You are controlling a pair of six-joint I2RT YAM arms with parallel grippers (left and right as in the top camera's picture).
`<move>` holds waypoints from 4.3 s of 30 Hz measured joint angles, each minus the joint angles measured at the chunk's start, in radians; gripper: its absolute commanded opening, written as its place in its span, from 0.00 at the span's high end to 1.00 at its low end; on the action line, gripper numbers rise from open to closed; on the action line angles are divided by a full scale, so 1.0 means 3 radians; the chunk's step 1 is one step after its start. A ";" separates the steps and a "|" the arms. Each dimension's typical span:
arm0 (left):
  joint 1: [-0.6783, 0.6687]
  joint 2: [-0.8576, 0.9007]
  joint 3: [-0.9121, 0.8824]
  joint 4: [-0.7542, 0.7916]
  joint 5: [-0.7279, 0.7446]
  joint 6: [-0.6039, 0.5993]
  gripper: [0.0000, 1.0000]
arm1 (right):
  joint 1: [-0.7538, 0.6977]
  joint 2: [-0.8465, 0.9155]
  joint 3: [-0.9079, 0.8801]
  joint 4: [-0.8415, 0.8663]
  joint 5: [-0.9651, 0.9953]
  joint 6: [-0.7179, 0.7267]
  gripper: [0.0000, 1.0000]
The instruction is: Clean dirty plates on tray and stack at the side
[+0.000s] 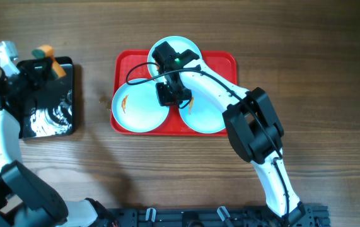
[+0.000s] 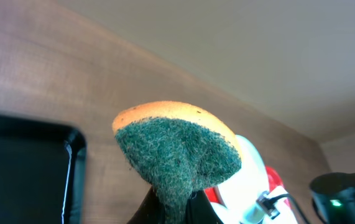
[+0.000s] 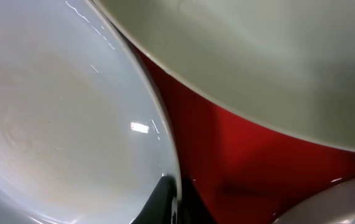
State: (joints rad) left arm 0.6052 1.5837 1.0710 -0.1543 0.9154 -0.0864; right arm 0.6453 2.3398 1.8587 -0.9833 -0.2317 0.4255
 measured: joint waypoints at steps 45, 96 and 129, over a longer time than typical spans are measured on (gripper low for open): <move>-0.1022 0.0045 0.0065 -0.1829 -0.0755 -0.0679 0.96 | -0.0025 0.0001 0.0008 -0.0024 -0.0172 0.0001 0.96; -0.2443 0.0698 -0.0198 -0.1335 -0.3385 -0.0654 0.96 | -0.0024 0.0022 0.0008 -0.0018 -0.0287 0.0066 0.95; -0.2403 0.0474 -0.0135 -0.1518 -0.2641 -0.0628 0.96 | 0.0006 0.0038 0.0008 -0.0008 -0.0483 0.0117 0.96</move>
State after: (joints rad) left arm -0.1158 1.7260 1.0306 -0.6098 0.1230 -0.2749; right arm 0.6472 2.3512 1.8610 -0.9855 -0.3767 0.4606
